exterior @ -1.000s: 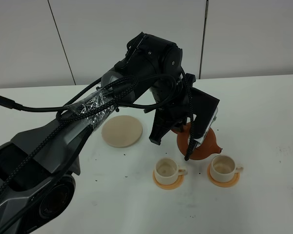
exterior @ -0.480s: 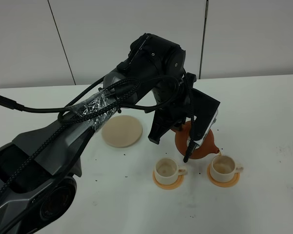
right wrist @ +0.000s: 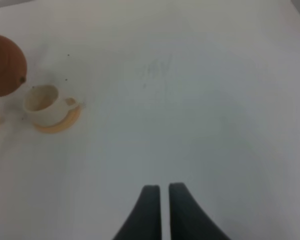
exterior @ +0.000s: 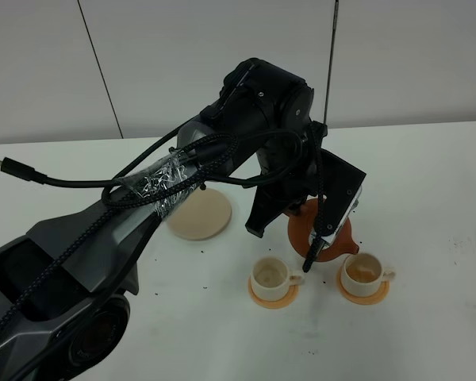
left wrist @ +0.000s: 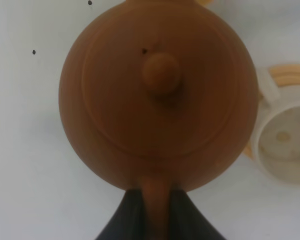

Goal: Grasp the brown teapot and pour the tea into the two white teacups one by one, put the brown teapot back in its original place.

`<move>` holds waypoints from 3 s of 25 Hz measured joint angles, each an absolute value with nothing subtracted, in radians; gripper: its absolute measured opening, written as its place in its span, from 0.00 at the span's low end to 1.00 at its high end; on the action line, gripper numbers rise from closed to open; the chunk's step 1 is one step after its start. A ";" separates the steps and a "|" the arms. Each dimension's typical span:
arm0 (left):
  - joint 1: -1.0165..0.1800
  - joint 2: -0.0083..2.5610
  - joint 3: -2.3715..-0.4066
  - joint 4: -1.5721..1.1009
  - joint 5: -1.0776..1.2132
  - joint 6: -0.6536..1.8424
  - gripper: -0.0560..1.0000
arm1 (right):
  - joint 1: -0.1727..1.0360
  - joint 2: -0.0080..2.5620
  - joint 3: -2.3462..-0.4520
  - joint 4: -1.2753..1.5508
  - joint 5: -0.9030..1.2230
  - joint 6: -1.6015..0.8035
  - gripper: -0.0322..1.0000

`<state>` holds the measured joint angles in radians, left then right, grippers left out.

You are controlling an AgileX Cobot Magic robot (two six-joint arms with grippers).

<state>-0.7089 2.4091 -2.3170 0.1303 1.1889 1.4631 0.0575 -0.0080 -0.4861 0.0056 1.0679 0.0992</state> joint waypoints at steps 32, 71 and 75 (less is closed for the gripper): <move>-0.713 2.389 -2.317 0.170 1.189 1.463 0.22 | 0.058 -0.008 -0.486 0.006 1.068 0.099 0.06; -0.713 2.389 -2.317 0.166 1.189 1.461 0.22 | 0.058 -0.008 -0.486 0.006 1.068 0.099 0.06; -0.713 2.389 -2.317 0.166 1.189 1.461 0.22 | 0.058 -0.008 -0.486 0.006 1.068 0.099 0.06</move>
<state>-0.7134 2.3889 -2.3170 0.1662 1.1889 1.4611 0.0575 -0.0080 -0.4861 0.0056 1.0679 0.0992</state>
